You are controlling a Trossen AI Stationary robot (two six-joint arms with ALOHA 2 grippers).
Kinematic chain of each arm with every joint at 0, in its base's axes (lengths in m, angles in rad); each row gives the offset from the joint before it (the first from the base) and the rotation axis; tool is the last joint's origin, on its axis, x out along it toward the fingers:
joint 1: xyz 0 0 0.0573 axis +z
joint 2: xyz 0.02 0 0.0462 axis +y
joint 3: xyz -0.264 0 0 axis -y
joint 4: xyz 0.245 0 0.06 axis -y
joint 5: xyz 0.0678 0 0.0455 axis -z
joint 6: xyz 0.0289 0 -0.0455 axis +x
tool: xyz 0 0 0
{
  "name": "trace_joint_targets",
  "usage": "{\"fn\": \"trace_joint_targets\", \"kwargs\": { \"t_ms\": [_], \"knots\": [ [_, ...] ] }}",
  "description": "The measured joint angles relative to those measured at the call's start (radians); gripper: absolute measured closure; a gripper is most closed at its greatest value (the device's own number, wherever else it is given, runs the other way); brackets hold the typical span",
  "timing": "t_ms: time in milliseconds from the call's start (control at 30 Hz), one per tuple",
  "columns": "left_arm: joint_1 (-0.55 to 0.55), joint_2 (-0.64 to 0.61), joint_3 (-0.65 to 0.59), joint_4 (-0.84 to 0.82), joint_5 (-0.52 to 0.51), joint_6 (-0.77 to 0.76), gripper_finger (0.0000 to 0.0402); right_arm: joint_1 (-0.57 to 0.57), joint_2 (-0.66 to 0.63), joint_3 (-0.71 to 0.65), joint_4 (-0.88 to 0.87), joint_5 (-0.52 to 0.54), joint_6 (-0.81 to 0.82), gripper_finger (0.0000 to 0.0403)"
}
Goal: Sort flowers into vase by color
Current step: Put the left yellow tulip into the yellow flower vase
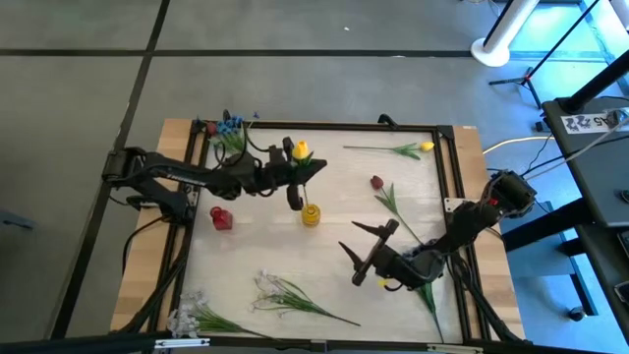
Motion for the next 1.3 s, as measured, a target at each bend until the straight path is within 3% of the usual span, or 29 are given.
{"fn": "trace_joint_targets", "kwargs": {
  "t_ms": [233,433,800,1133,1300],
  "knots": [
    [-0.022,0.030,0.125,-0.109,0.054,0.029,0.0401,-0.021,0.000,-0.001,0.006,-0.007,0.002,0.0118],
    [-0.037,0.034,0.118,-0.195,-0.038,0.062,0.0401,-0.019,0.000,-0.001,-0.018,-0.005,0.009,0.0118],
    [-0.033,0.033,0.117,-0.265,-0.042,0.048,0.0402,-0.019,0.000,-0.001,-0.182,0.000,0.175,0.0118],
    [-0.035,0.024,0.116,-0.216,-0.047,0.063,0.0401,-0.019,0.000,-0.001,-0.182,0.000,0.180,0.0118],
    [-0.040,0.025,0.116,-0.273,-0.049,0.063,0.0401,-0.019,0.000,-0.001,-0.182,0.007,0.181,0.0118]
  ]
}}
